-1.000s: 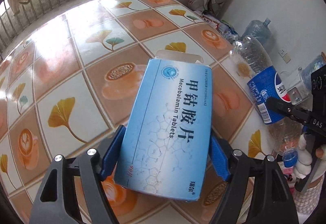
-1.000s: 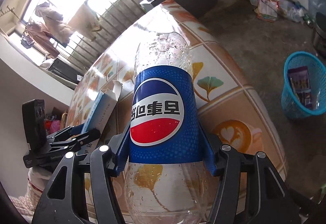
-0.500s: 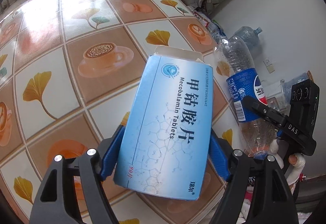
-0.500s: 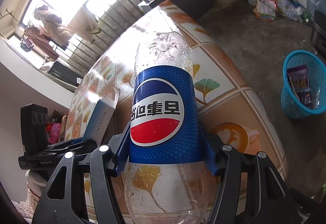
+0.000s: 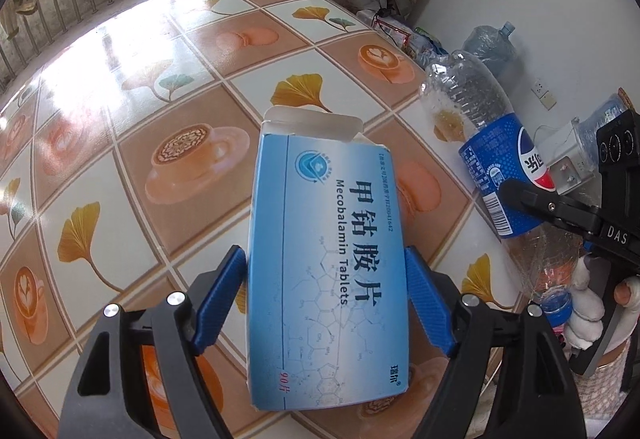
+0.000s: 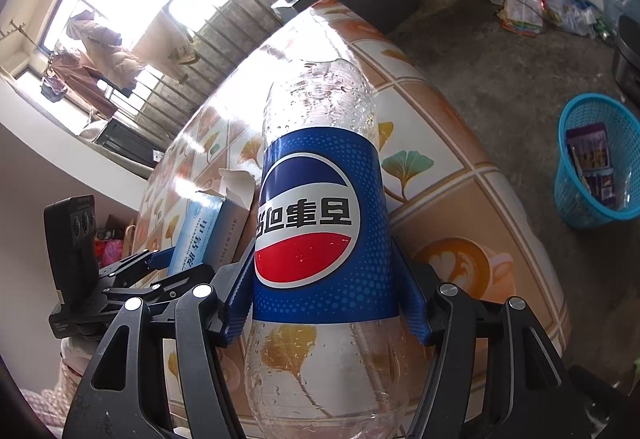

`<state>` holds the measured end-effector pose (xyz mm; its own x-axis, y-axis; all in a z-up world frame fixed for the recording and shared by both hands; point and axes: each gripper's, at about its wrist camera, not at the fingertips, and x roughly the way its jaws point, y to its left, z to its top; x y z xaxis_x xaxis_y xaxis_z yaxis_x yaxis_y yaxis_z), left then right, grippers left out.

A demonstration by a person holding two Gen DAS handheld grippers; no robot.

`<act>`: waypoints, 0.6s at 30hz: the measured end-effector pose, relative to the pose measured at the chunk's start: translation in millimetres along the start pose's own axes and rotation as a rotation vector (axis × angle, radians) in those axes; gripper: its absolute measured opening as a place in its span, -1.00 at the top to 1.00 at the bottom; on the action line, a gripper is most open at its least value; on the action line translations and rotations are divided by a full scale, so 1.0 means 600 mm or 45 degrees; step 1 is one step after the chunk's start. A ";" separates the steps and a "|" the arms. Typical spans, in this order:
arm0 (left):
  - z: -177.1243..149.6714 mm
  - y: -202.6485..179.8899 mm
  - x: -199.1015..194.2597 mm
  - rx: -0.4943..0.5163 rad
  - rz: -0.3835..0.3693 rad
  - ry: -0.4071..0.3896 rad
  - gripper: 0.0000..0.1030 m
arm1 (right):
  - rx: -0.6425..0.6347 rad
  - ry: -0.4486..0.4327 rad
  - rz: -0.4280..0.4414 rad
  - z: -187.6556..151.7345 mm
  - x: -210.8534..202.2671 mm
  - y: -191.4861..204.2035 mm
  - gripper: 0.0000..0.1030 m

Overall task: Collect trash
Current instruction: 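Lift the blue box and Pepsi bottle and carry them toward the blue basket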

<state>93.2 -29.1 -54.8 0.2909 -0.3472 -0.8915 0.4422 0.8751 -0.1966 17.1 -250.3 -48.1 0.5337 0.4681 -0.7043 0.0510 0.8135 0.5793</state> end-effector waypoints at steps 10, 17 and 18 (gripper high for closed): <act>0.013 -0.005 0.010 0.065 0.047 -0.047 -0.47 | -0.009 -0.004 0.011 -0.003 0.000 -0.001 -0.16; 0.016 0.019 0.006 -0.038 0.086 -0.074 -0.43 | -0.006 -0.006 0.021 -0.003 -0.002 -0.003 -0.15; 0.016 0.024 0.005 -0.061 0.096 -0.077 -0.43 | -0.006 -0.006 0.021 -0.003 -0.001 -0.003 -0.15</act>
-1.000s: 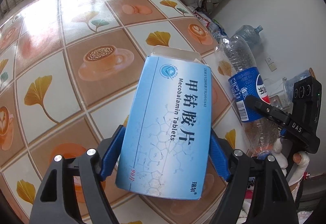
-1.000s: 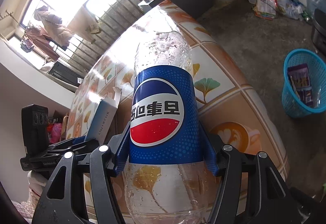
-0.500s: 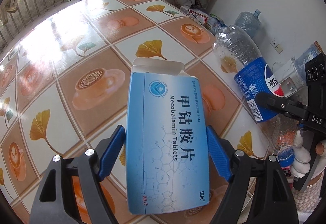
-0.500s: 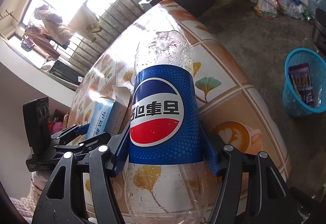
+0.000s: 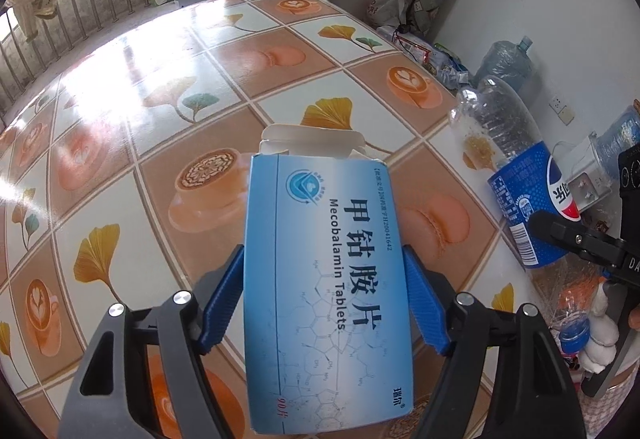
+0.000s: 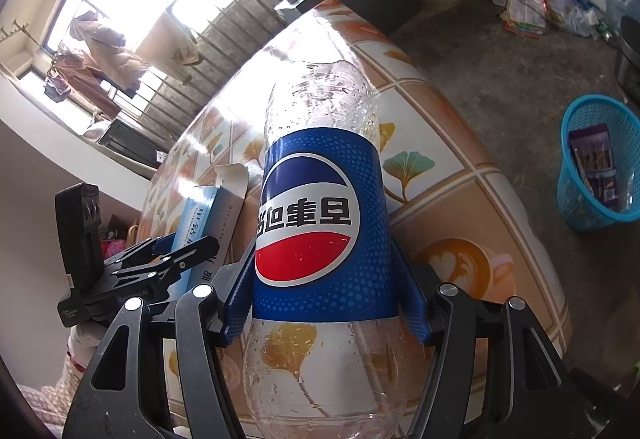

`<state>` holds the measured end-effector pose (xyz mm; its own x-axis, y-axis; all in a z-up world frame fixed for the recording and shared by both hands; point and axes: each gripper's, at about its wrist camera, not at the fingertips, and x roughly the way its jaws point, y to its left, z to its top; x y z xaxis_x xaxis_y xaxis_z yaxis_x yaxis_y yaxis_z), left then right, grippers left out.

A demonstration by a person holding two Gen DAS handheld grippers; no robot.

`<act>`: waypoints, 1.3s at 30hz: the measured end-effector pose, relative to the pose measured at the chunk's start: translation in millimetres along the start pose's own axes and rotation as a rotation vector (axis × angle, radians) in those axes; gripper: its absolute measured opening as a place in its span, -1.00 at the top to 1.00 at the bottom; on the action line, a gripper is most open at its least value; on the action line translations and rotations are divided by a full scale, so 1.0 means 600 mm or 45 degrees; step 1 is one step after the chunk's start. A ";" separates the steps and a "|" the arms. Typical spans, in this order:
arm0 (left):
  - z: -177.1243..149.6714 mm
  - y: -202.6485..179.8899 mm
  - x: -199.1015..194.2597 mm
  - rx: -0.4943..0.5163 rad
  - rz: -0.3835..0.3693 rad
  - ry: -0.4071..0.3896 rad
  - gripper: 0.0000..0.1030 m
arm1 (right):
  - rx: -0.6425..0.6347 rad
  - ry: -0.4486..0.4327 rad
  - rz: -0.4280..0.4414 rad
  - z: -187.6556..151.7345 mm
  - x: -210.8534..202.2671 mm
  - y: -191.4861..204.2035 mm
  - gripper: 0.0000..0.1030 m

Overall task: Collect trash
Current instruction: 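Lift the blue box and Pepsi bottle and carry them toward the blue basket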

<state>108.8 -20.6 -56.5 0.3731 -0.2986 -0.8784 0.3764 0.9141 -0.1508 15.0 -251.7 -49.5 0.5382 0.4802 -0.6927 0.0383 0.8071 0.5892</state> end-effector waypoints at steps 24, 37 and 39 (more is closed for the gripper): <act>-0.038 -0.016 -0.016 0.108 0.098 0.038 -0.51 | -0.009 0.009 -0.001 0.005 -0.004 0.000 -0.19; -0.066 -0.015 -0.020 0.132 0.180 -0.009 -0.51 | -0.130 0.051 -0.126 -0.003 0.003 0.031 -0.24; -0.068 -0.014 -0.022 0.129 0.181 -0.013 -0.49 | -0.138 0.060 -0.136 -0.004 0.005 0.033 -0.24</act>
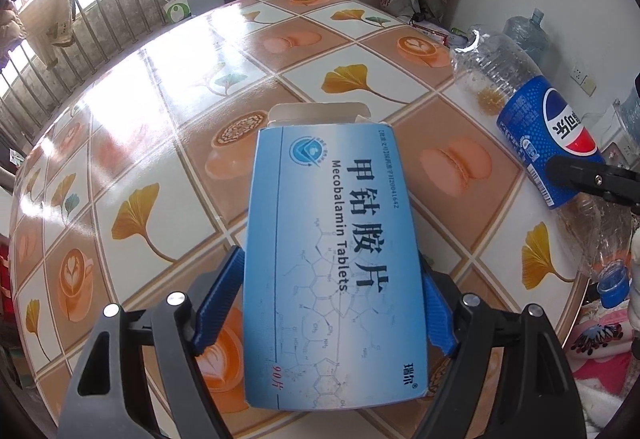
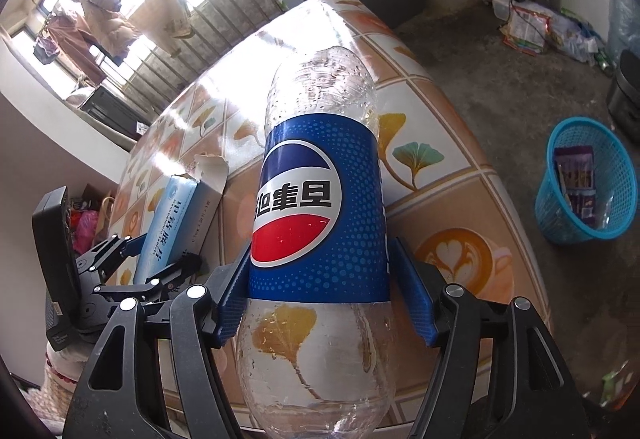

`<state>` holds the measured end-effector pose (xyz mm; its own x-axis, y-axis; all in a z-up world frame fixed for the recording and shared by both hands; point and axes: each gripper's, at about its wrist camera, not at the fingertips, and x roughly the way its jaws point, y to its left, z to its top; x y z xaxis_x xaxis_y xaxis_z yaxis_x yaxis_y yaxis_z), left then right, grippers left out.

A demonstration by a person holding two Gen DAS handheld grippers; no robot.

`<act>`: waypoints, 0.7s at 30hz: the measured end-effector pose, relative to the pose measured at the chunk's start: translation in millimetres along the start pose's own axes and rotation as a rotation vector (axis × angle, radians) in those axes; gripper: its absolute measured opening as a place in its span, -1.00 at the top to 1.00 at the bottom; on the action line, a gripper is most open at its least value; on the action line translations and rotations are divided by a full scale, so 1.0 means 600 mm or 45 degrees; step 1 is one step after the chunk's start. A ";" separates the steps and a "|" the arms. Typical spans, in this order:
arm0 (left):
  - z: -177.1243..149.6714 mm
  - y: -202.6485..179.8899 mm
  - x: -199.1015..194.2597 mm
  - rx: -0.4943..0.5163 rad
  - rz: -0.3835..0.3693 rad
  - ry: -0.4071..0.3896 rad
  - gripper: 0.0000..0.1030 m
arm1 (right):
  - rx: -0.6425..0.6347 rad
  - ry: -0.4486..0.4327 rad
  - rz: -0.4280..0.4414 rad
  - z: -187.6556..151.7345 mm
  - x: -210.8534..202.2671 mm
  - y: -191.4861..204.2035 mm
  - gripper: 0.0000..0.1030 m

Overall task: Collect trash
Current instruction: 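Lift the blue box and Pepsi bottle and carry them toward the blue basket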

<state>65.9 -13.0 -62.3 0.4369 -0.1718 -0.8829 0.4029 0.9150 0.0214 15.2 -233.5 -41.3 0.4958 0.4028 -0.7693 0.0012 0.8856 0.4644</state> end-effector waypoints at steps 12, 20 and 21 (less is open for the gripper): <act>-0.007 -0.002 -0.007 0.017 0.012 -0.039 -0.37 | -0.130 0.029 -0.102 -0.004 0.010 0.028 -0.24; -0.007 0.000 -0.005 0.016 0.009 -0.047 -0.36 | -0.193 0.037 -0.122 -0.005 0.006 0.031 -0.24; -0.007 0.000 -0.005 0.017 0.009 -0.048 -0.36 | -0.204 0.039 -0.124 -0.005 0.006 0.033 -0.24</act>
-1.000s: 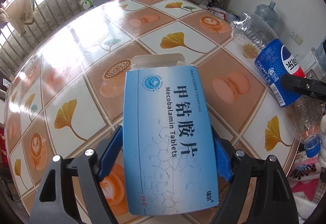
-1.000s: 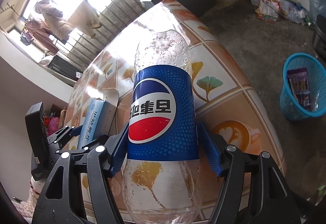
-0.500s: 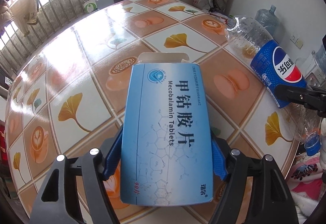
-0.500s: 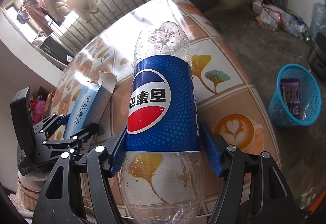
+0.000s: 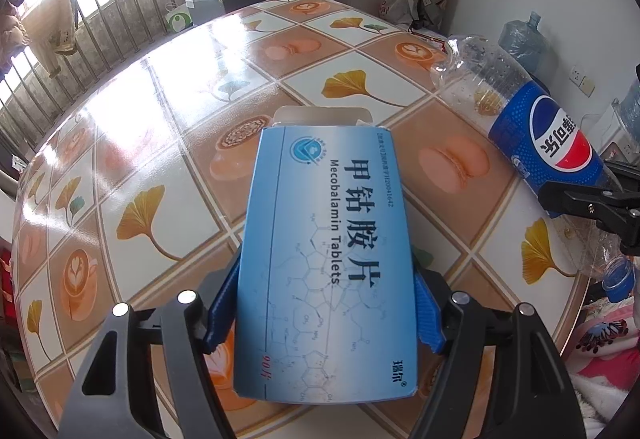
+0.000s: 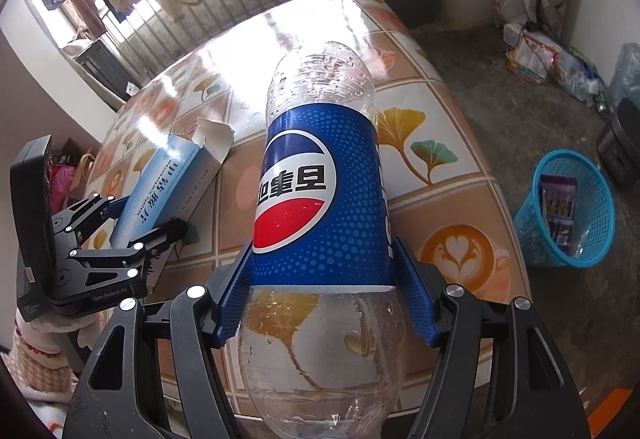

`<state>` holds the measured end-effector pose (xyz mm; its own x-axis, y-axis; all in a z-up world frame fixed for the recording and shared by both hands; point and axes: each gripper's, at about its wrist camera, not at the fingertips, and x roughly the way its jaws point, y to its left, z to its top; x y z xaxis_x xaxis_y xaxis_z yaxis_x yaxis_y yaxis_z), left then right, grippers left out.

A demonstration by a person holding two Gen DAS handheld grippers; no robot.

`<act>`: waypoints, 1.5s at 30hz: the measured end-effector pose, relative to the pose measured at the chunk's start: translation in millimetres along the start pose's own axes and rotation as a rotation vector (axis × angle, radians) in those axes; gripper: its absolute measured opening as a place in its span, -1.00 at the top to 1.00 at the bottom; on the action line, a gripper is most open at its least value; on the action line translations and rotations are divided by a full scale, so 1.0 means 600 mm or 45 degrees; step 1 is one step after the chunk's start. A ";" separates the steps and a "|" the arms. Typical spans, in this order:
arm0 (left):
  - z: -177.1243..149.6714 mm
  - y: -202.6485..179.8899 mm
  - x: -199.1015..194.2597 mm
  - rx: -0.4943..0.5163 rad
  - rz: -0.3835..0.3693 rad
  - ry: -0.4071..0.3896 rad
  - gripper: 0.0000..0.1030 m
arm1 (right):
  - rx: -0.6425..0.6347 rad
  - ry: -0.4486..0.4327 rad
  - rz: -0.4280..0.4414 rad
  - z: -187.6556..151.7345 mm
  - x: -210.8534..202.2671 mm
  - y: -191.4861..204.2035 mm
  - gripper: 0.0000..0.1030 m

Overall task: Collect trash
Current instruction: 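Lift the blue box and Pepsi bottle and carry them toward the blue basket, then open both tools over the blue basket to drop the box and bottle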

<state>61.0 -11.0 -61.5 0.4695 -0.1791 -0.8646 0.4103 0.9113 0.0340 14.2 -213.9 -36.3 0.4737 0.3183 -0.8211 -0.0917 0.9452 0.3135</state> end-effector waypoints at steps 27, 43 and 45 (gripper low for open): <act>0.065 -0.001 -0.034 0.059 -0.060 -0.126 -0.35 | 0.267 -0.175 0.268 -0.015 -0.036 -0.051 -0.20; 0.312 -0.287 0.026 0.379 -0.526 -0.073 -0.35 | 1.106 -0.573 0.265 -0.102 -0.136 -0.334 -0.21; 0.332 -0.349 0.061 0.419 -0.582 -0.002 -0.35 | 1.219 -0.565 0.269 -0.120 -0.117 -0.372 -0.21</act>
<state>148.2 -282.3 -0.2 0.1873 -0.5295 -0.8273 0.7946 0.5769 -0.1893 -62.1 -441.7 -82.8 0.8218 0.2315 -0.5207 0.4239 0.3622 0.8301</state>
